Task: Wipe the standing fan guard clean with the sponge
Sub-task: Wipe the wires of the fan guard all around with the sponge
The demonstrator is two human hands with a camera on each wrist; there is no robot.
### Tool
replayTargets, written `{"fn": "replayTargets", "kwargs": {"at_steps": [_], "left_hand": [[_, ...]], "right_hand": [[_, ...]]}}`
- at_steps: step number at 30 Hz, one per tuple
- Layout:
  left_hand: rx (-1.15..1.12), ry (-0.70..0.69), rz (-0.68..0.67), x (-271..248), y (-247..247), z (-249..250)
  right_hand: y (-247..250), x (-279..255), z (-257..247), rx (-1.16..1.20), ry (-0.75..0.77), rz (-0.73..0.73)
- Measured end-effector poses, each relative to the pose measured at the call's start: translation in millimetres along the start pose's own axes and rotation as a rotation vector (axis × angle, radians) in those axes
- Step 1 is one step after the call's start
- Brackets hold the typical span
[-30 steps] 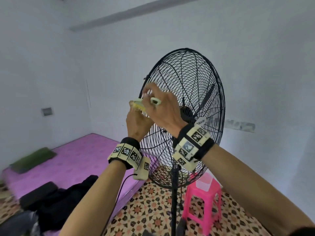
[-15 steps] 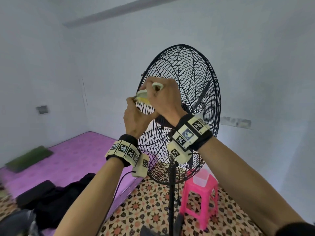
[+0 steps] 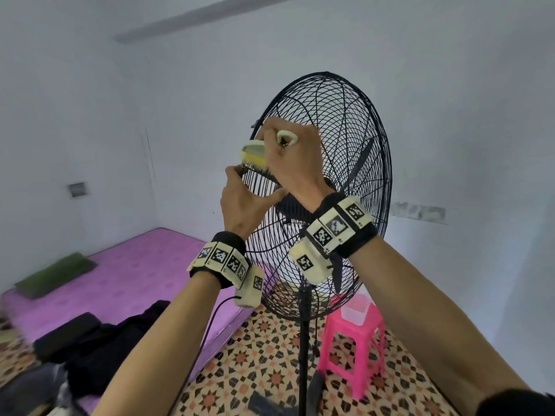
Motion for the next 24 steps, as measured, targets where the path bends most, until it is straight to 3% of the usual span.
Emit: {"fn": "replayTargets", "kwargs": {"at_steps": [3,8,11,14,17,19,21,24], "left_hand": [[0.003,0.003,-0.001,-1,1,-1],[0.007,0.006,0.005,1,3,0],[0.006,0.004,-0.002,1,1,0],[0.015,0.008,-0.005,1,1,-4],[0.019,0.014,-0.016,5,3,-8],[0.014,0.013,-0.014,7,4,-8],[0.011,0.010,-0.016,6,2,-6],[0.022,-0.001,-0.019,3,0,-3]], "right_hand": [[3,-16,34,0.170,-0.114,0.048],[25,-36,70,0.097,-0.215,0.194],[31,-36,73,0.298,-0.274,0.286],[13,-48,65,0.137,-0.138,0.135],[12,-72,78,-0.255,-0.136,0.012],[22,-81,88,-0.410,-0.228,-0.091],[17,-91,101,-0.213,-0.416,-0.233],[12,-95,95,0.280,-0.571,-0.212]]}}
Point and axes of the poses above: each hand's wrist, its own x-axis towards the middle knuckle, its own y-axis out of the back of the hand, z = x × y, the point moved 10 cm from there along x, towards the middle knuckle, and after that the axes turned 2 degrees about y, right-handed, at the moved point
